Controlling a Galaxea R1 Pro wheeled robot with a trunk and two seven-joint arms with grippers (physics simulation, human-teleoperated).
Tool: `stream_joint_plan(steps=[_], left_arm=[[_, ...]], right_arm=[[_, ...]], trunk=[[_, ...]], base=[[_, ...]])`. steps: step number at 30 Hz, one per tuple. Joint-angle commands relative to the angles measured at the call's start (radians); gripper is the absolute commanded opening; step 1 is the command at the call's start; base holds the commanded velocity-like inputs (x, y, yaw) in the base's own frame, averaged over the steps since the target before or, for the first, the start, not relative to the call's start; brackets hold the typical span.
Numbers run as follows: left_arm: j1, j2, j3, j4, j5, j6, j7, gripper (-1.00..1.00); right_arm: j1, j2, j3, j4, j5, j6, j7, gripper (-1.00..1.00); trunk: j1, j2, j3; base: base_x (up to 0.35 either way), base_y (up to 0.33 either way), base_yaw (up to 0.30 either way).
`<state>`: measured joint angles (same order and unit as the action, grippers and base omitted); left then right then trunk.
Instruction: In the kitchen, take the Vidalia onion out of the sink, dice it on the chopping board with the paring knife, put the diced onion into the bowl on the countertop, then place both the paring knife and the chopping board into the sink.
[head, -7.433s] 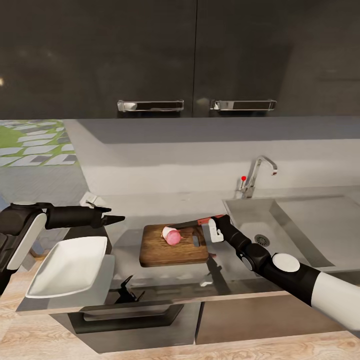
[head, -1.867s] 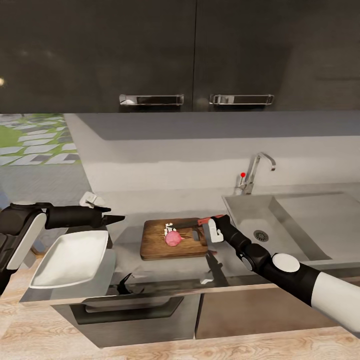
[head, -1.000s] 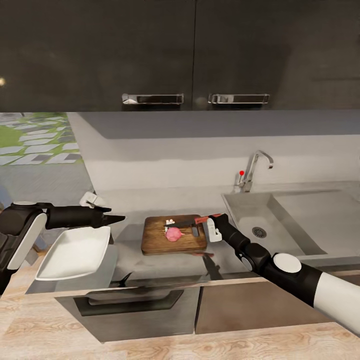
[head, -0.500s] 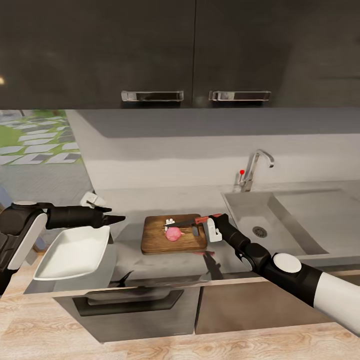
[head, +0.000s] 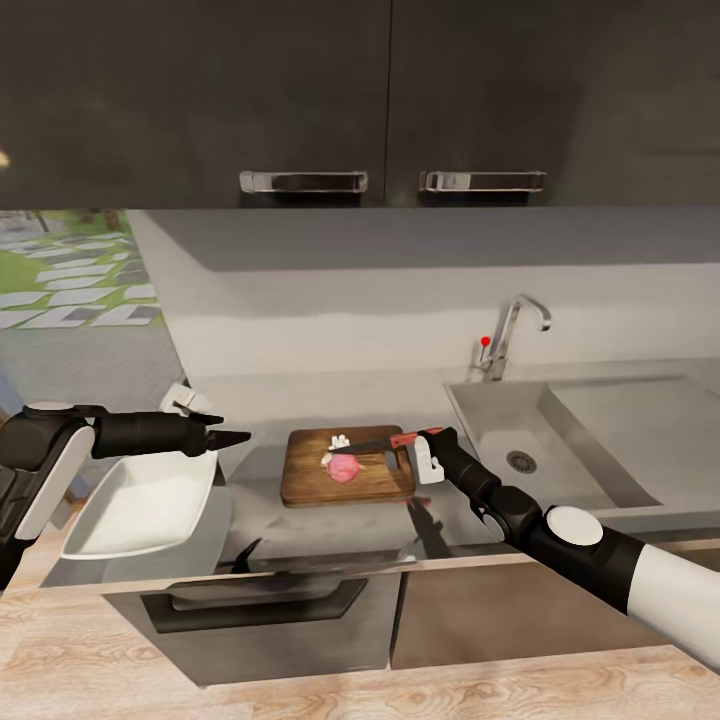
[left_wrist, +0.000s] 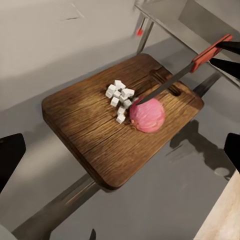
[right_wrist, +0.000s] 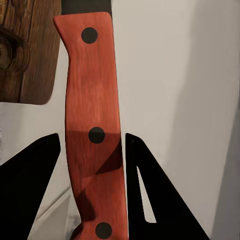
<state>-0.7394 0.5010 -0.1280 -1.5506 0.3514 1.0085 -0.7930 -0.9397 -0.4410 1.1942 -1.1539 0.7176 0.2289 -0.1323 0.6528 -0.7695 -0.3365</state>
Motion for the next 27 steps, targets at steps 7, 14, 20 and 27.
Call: stream_joint_plan(steps=[7,14,20,27], left_arm=[[-0.001,0.001,0.001,0.0,0.0,0.004,-0.003,1.0],[-0.001,0.001,0.001,0.0,0.0,0.004,-0.003,1.0],[0.0,0.002,0.002,0.0,0.0,0.003,-0.002,1.0],[-0.001,0.002,0.003,0.001,-0.001,-0.003,0.001,1.0]], right_arm=[[-0.002,-0.001,0.005,-0.001,0.01,0.01,-0.004,-1.0],[-0.002,-0.001,0.005,-0.001,0.01,0.01,-0.004,-1.0],[-0.002,-0.001,-0.016,-0.003,0.01,0.011,-0.004,-1.0],[-0.002,-0.001,-0.401,-0.003,0.008,-0.022,0.192,-1.0]], trunk=[[0.008,-0.016,-0.008],[0.023,-0.044,-0.02],[0.023,-0.044,-0.02],[0.023,-0.044,-0.02]], base=[[0.0,0.0,0.0],[0.0,0.0,0.0],[0.0,0.0,0.0],[0.0,0.0,0.0]])
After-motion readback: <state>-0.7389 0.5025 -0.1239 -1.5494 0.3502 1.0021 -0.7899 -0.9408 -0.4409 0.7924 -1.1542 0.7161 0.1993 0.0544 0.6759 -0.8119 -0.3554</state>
